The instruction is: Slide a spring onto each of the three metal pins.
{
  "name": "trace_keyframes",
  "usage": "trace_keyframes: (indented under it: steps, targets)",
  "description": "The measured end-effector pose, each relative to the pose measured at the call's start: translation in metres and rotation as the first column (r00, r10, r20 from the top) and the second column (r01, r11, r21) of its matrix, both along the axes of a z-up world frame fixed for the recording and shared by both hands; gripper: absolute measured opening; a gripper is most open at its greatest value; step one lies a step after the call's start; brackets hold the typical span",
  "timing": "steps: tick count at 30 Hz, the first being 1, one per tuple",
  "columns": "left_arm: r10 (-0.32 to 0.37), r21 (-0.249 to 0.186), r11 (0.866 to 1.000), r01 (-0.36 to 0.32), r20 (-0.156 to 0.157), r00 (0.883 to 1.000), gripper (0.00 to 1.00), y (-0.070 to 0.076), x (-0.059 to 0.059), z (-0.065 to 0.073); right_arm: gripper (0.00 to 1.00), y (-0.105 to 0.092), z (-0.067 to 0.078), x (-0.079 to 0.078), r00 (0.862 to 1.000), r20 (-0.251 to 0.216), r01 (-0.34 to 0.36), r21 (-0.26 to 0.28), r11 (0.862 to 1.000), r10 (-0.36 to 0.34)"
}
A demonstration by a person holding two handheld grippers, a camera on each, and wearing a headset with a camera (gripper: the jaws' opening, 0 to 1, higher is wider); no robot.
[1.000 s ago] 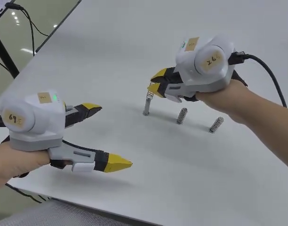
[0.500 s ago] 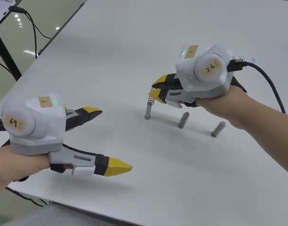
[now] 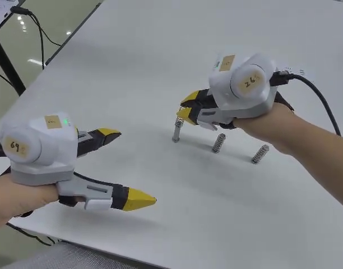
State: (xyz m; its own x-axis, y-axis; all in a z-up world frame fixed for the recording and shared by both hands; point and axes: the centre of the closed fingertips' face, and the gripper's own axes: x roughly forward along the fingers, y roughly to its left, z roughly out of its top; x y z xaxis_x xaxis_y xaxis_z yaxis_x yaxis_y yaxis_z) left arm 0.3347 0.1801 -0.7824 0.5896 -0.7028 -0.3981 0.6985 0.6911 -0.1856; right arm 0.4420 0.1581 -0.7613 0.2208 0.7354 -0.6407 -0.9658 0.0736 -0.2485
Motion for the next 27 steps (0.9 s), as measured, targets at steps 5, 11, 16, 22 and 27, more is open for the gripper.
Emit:
trace_keyframes:
  steps: [5,11,16,22,27]
  targets:
    - [0.001,-0.002,1.000,-0.001,-0.005,1.000,0.95,0.000,-0.001,-0.001,0.08,0.000,-0.002,-0.001,1.000,-0.003,0.002,-0.003,1.000,-0.002]
    - [0.003,-0.001,1.000,-0.003,-0.008,1.000,0.95,0.000,-0.002,-0.003,0.08,0.004,-0.013,-0.003,1.000,-0.011,-0.007,-0.030,1.000,0.007]
    - [0.005,-0.001,1.000,-0.005,-0.010,1.000,0.95,0.001,-0.003,-0.004,0.08,0.006,-0.026,-0.007,0.999,-0.027,-0.019,-0.059,0.998,0.018]
    - [0.022,-0.003,1.000,-0.022,-0.009,1.000,0.95,0.006,-0.002,-0.003,0.08,0.003,-0.042,-0.008,0.999,-0.052,-0.010,-0.082,0.997,0.005]
    - [0.023,-0.003,1.000,-0.023,-0.012,1.000,0.95,0.006,-0.003,-0.005,0.09,0.002,-0.050,-0.008,0.998,-0.065,0.009,-0.081,0.997,-0.015]
